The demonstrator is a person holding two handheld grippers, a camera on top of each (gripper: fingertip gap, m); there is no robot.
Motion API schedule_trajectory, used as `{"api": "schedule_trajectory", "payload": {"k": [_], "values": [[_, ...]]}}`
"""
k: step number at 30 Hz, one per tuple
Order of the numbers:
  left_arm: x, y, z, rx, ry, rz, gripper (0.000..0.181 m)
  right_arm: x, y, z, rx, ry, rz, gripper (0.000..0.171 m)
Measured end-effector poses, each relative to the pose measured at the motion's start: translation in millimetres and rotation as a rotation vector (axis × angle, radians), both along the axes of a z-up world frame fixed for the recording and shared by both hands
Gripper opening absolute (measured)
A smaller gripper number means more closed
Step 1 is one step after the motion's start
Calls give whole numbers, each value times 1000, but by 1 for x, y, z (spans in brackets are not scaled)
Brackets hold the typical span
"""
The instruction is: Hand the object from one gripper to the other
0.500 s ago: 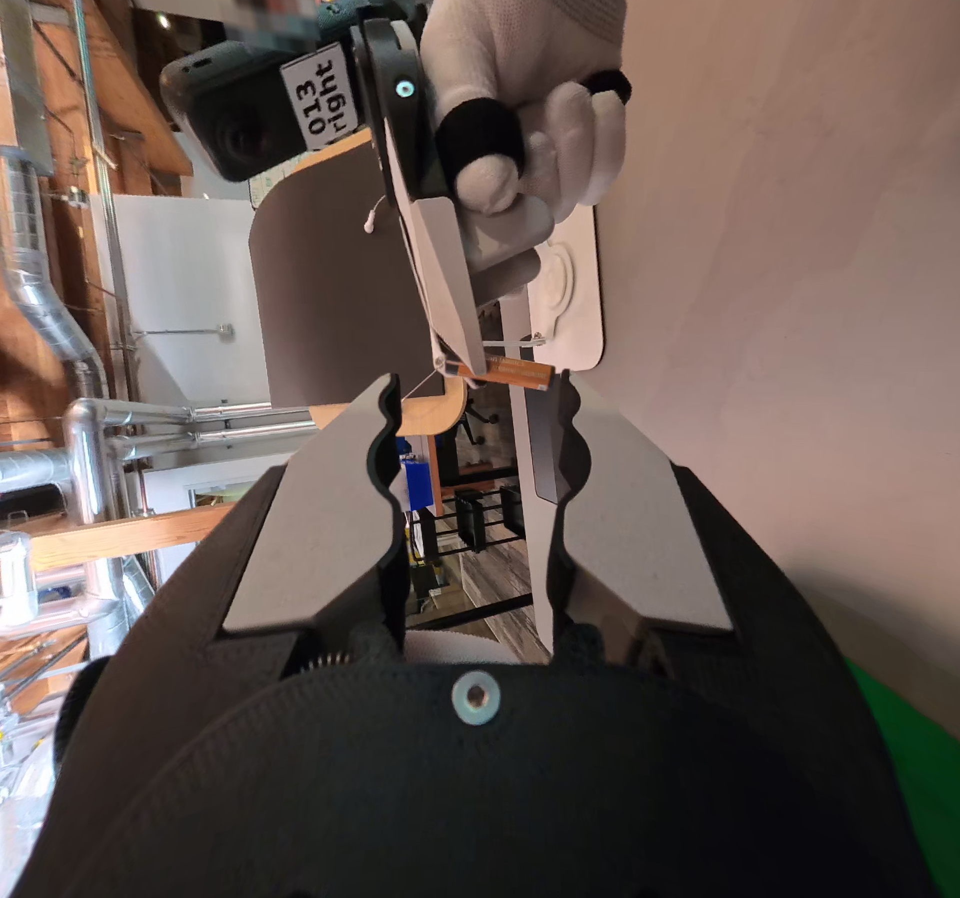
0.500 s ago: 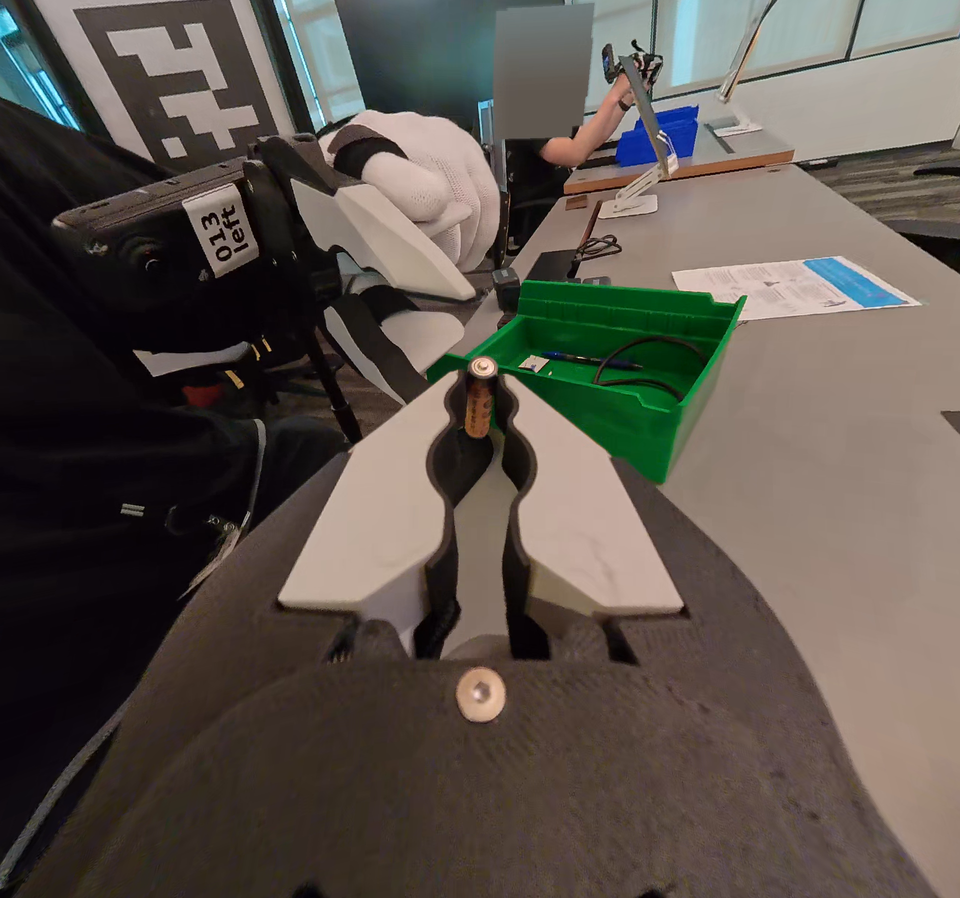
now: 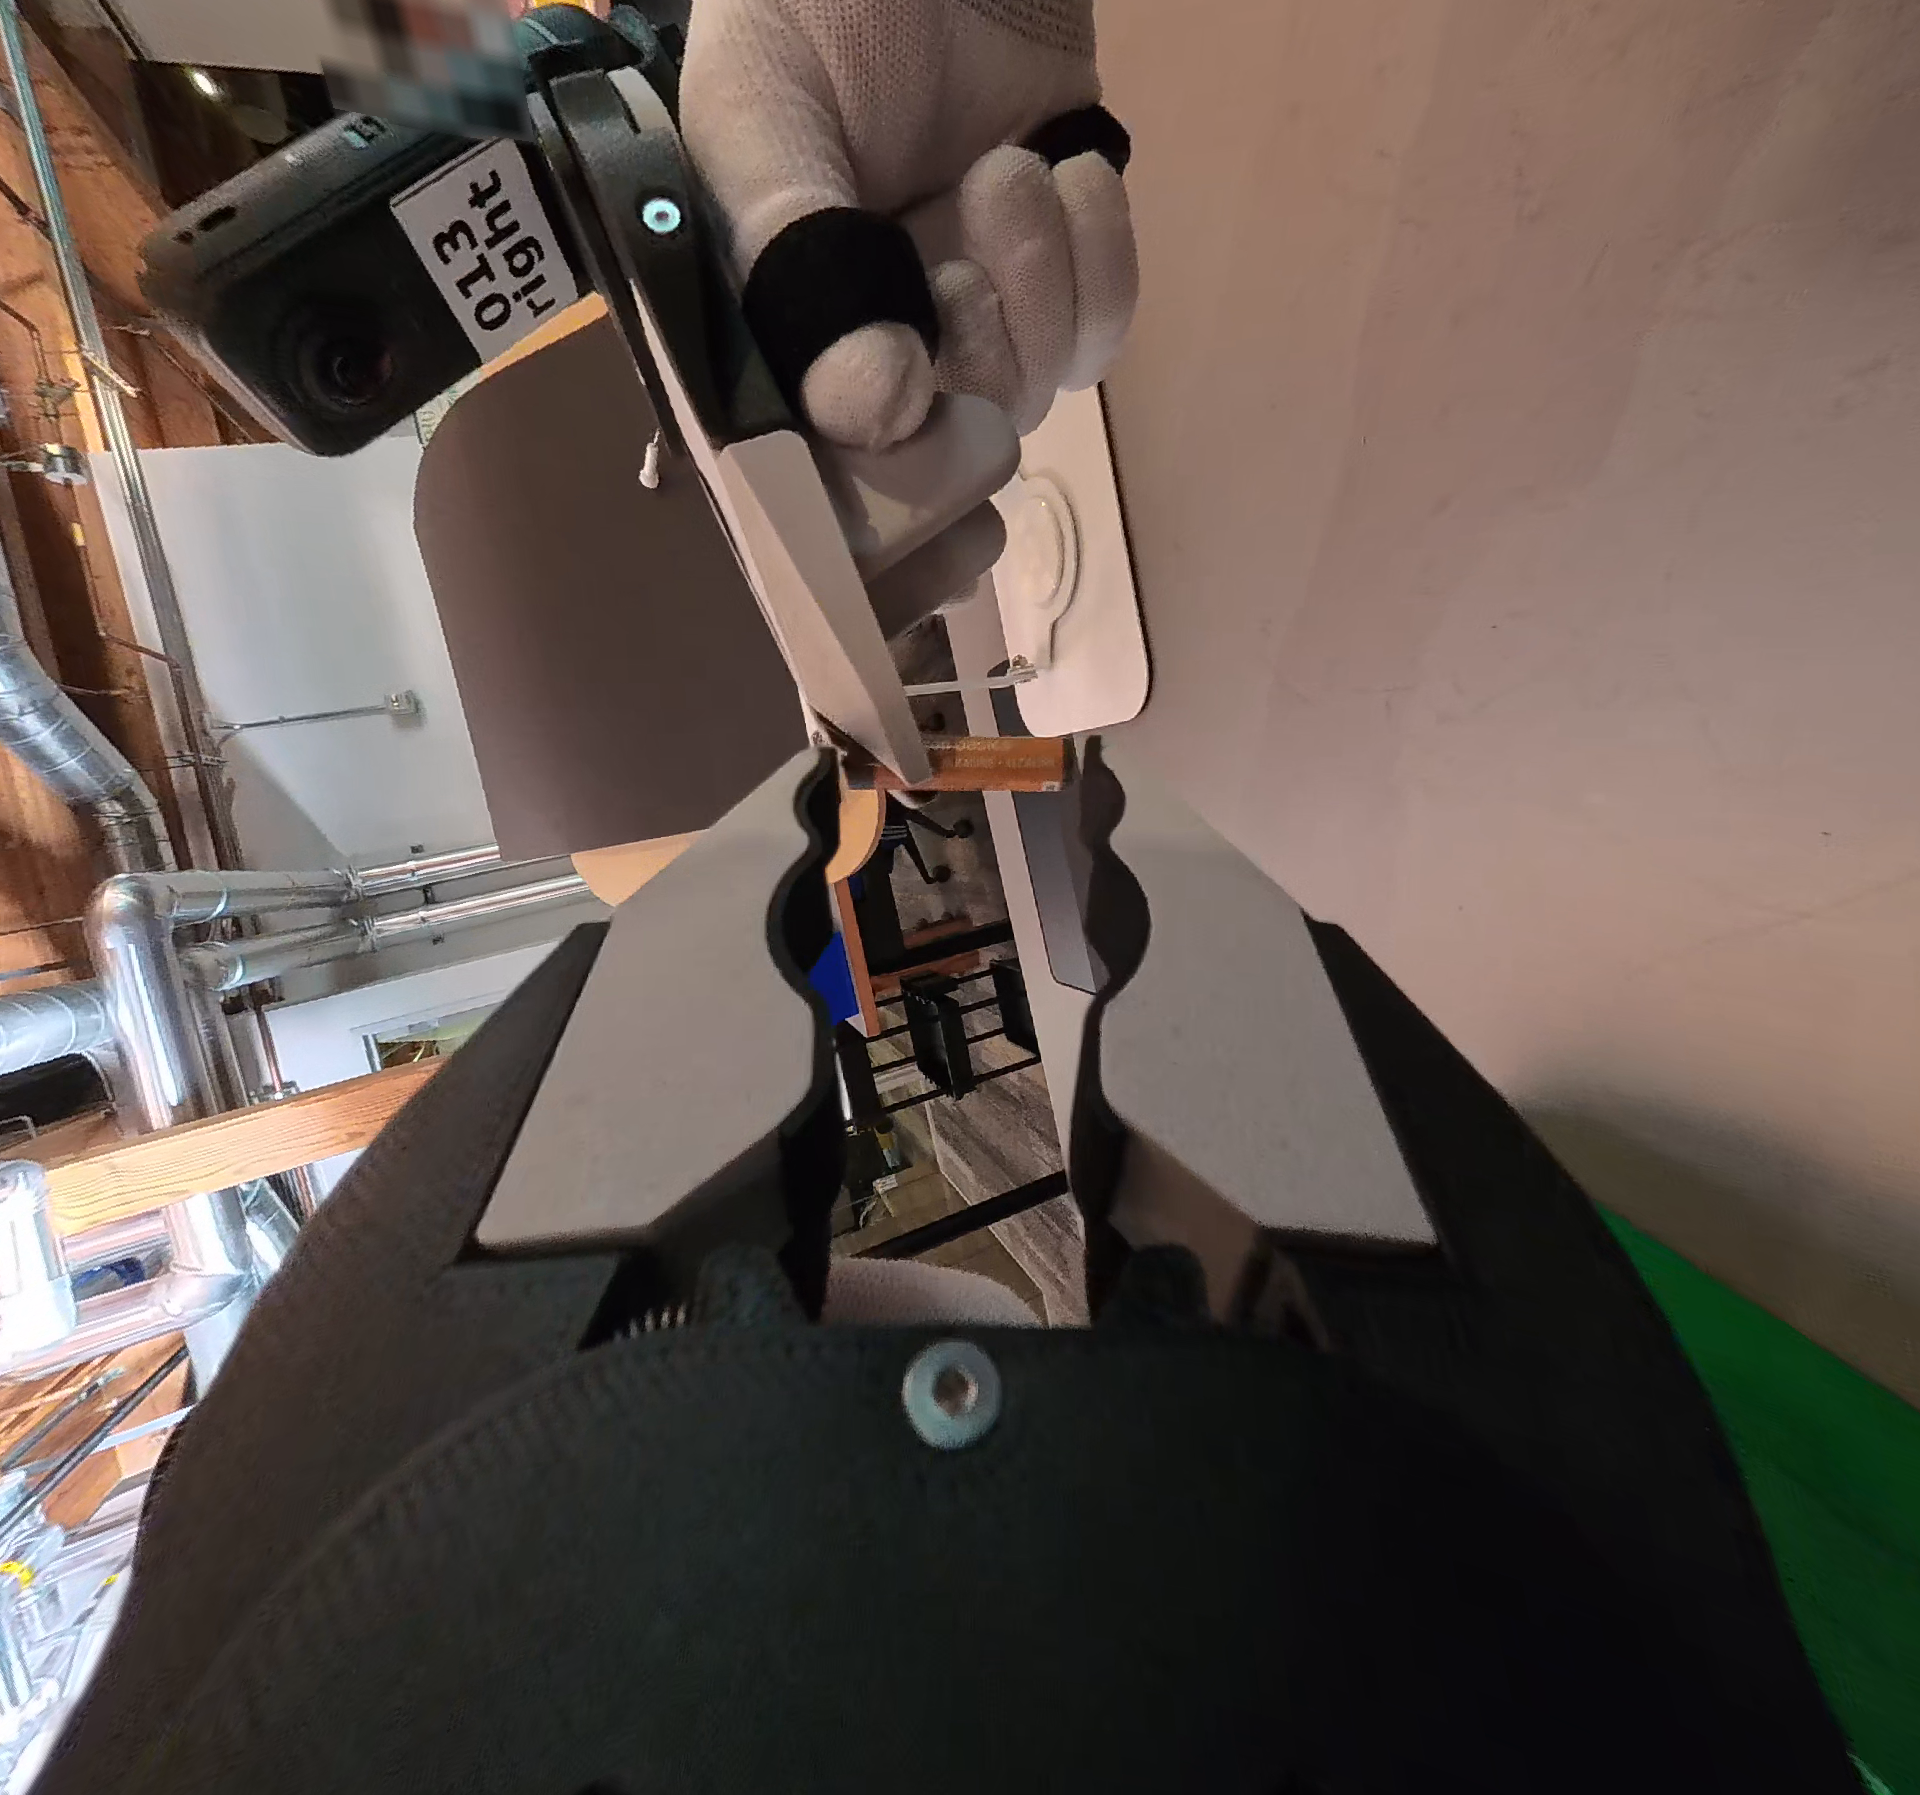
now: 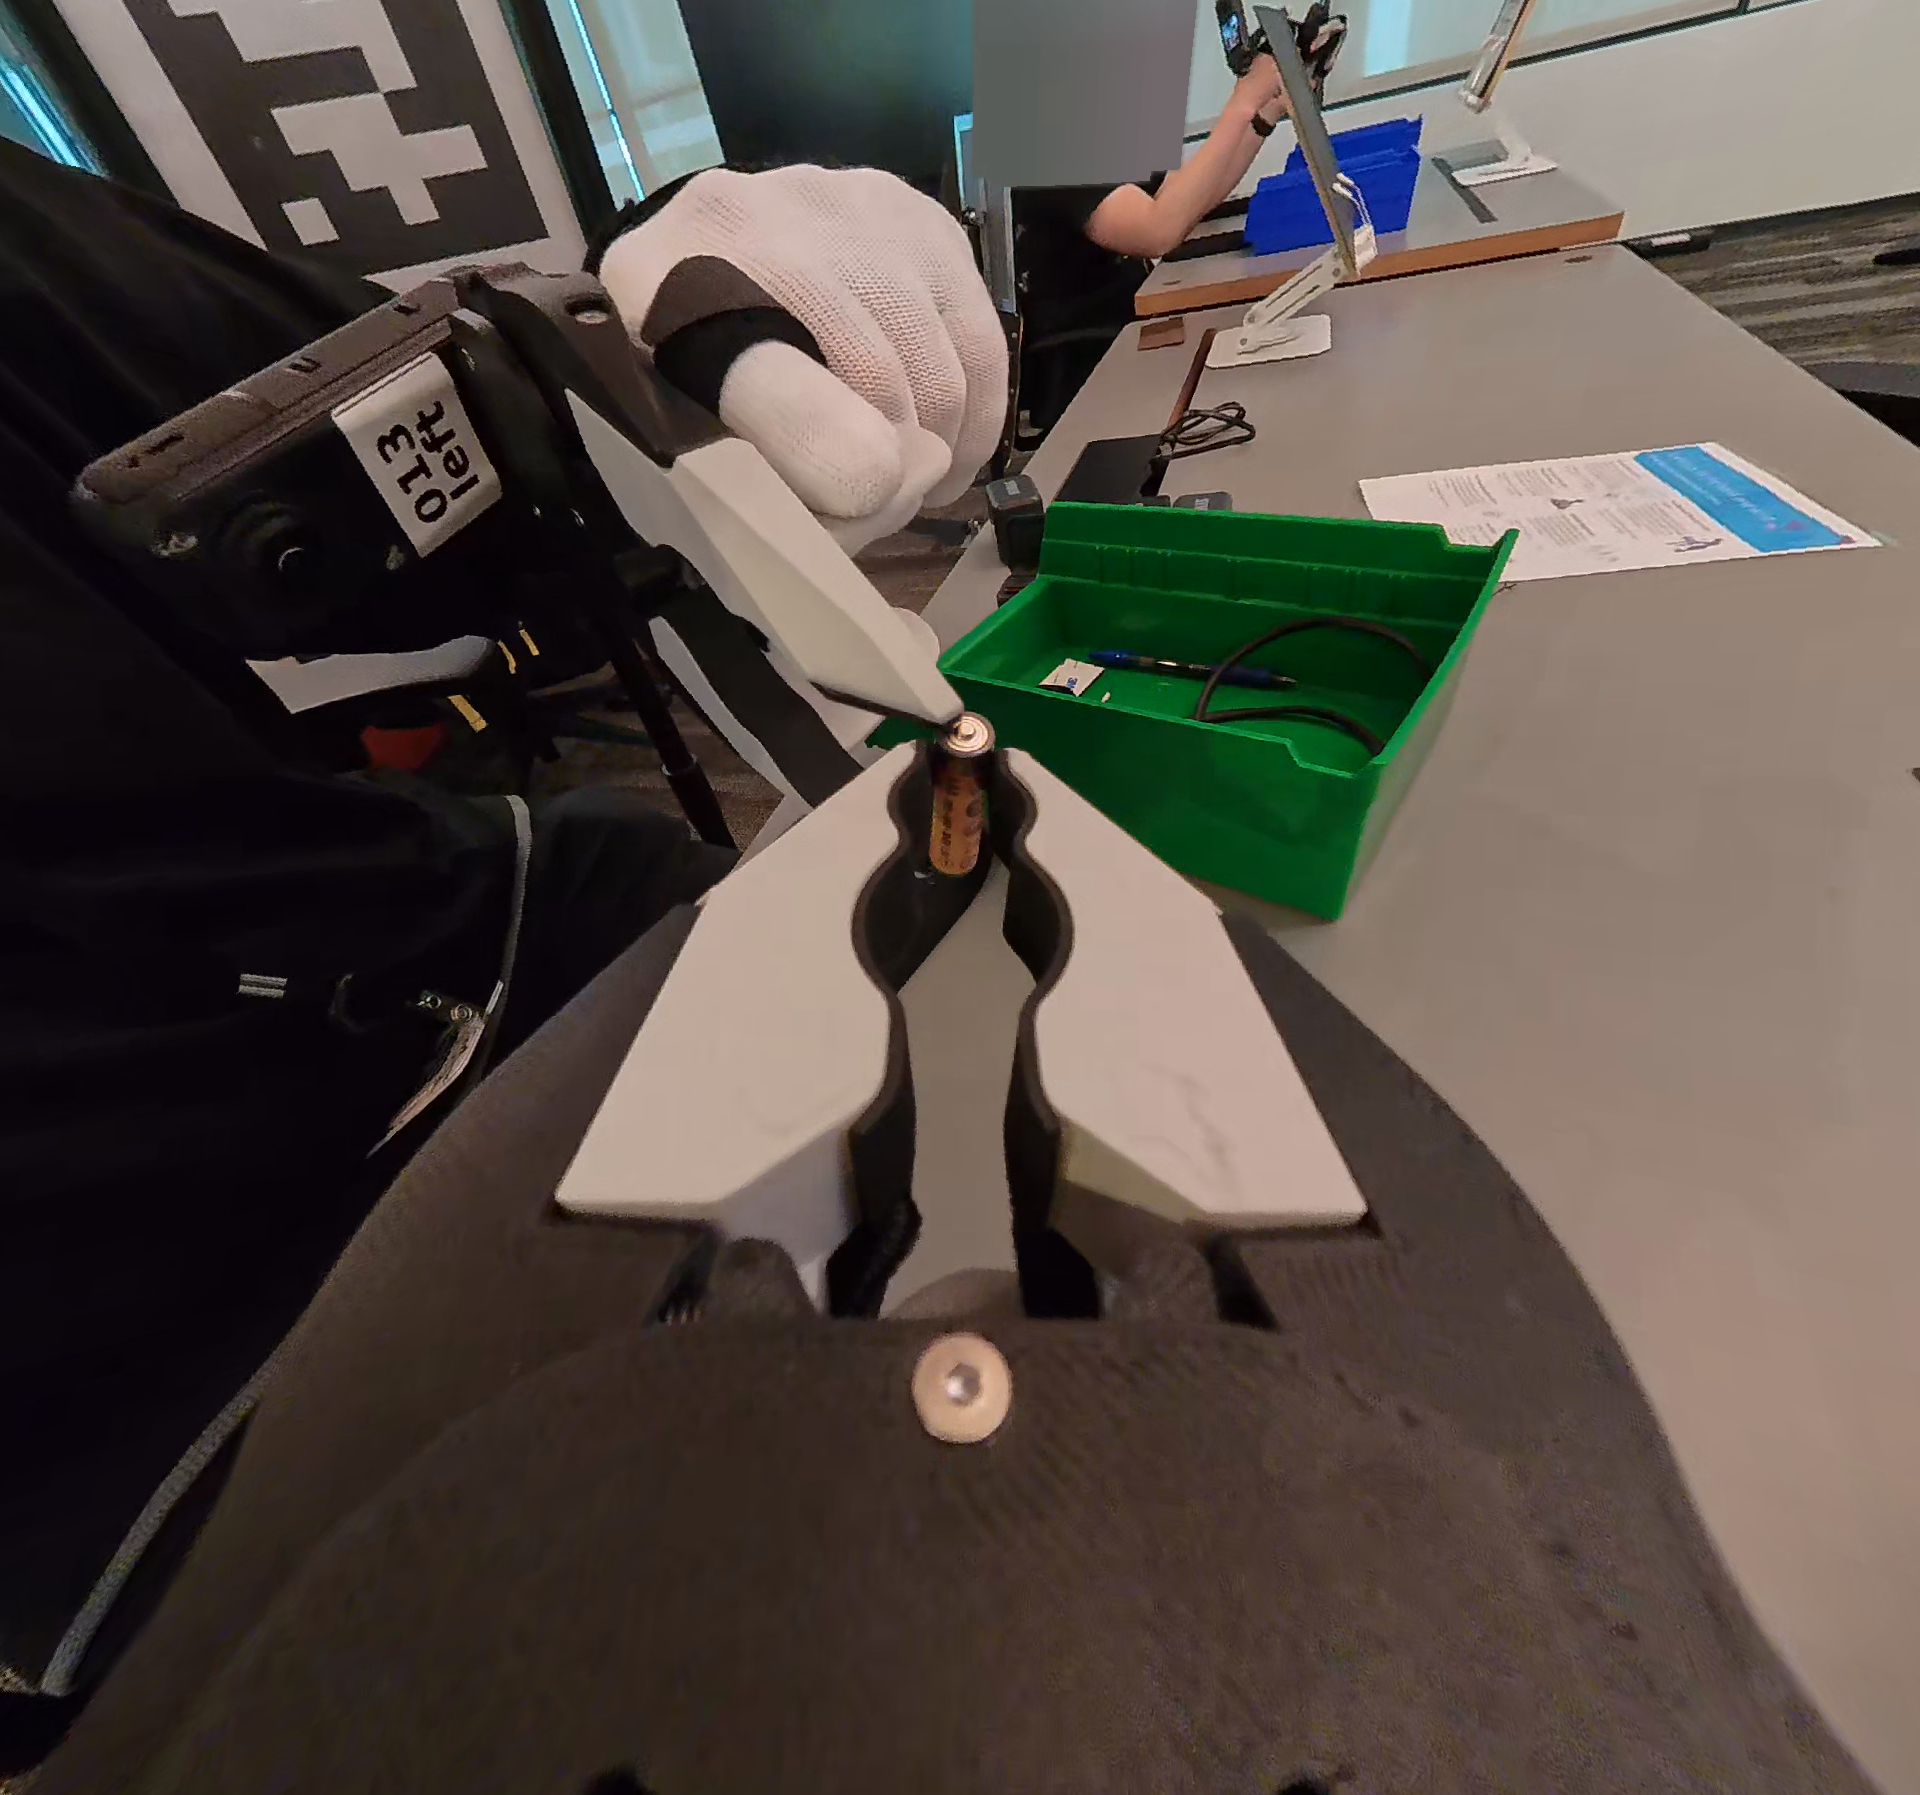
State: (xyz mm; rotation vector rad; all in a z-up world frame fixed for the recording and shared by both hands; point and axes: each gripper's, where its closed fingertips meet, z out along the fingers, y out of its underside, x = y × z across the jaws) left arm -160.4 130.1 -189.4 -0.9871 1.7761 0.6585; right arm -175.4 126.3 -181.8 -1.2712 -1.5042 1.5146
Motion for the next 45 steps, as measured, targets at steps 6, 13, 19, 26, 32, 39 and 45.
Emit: {"api": "schedule_trajectory", "payload": {"k": [6, 13, 19, 26, 32, 39, 45], "values": [[-1, 3, -4, 7, 11, 6, 46, 0, -1, -1, 0, -6, 4, 7], [0, 2, -4, 9, 11, 2, 43, 0, -1, -2, 3, -9, 7, 7], [1, 1, -3, 31, 1, 1, 44, 1, 0, 0, 1, -3, 4, 7], [1, -1, -2, 36, -6, 1, 42, 1, 1, 0, 0, -4, 2, 7], [1, -1, -2, 31, -8, -1, 42, 1, 1, 0, -3, -1, 3, 7], [1, -1, -1, 25, -26, 3, 42, 1, 1, 0, 3, 8, -4, 8], [0, 1, -2, 35, -28, 11, 41, 1, 1, 5, -1, 31, -5, 13]]}}
